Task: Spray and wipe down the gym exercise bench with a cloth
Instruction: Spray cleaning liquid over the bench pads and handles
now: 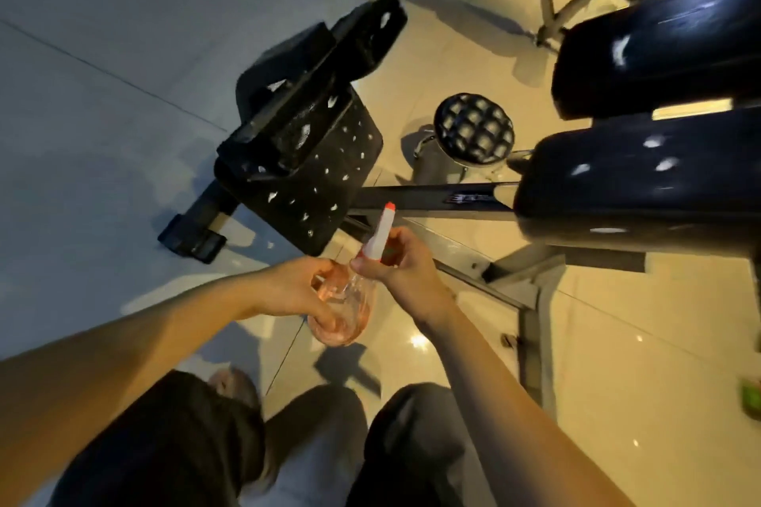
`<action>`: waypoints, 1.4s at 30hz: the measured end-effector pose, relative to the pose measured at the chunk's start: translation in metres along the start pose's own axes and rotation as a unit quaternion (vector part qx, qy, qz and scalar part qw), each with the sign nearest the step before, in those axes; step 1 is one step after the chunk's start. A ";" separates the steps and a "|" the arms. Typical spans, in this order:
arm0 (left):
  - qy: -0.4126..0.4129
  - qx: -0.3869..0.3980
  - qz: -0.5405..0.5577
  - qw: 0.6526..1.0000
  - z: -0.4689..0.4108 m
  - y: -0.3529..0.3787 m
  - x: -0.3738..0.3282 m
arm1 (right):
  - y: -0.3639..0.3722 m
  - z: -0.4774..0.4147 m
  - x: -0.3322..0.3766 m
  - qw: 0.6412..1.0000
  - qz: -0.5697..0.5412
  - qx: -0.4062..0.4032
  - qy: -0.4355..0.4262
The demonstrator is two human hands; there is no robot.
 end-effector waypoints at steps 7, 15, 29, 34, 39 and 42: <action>-0.008 0.073 -0.059 0.996 0.071 -0.006 -0.134 | -0.049 0.113 0.087 0.995 -0.042 -0.083 0.038; -0.020 0.165 -0.087 0.982 0.084 -0.009 -0.213 | -0.073 0.164 0.130 0.981 -0.121 -0.130 0.082; 0.064 0.317 -0.214 0.921 0.046 -0.080 -0.268 | -0.057 0.181 0.214 0.934 -0.178 -0.289 0.111; 0.063 0.363 -0.225 0.902 0.040 -0.079 -0.300 | -0.067 0.196 0.222 0.908 -0.224 -0.338 0.106; 0.105 0.394 -0.235 0.882 0.036 -0.064 -0.337 | -0.089 0.212 0.227 0.899 -0.206 -0.376 0.094; 0.119 0.398 -0.231 0.880 0.027 -0.055 -0.352 | -0.106 0.222 0.230 0.888 -0.215 -0.397 0.089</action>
Point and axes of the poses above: each hand's wrist, its own z-axis away from the middle knuckle, its own y-axis out of the palm, x = y × z, the point moved 1 cm from there along -z, towards the middle knuckle, and after that the axes turned 8 degrees about y, right-handed, at the moved point
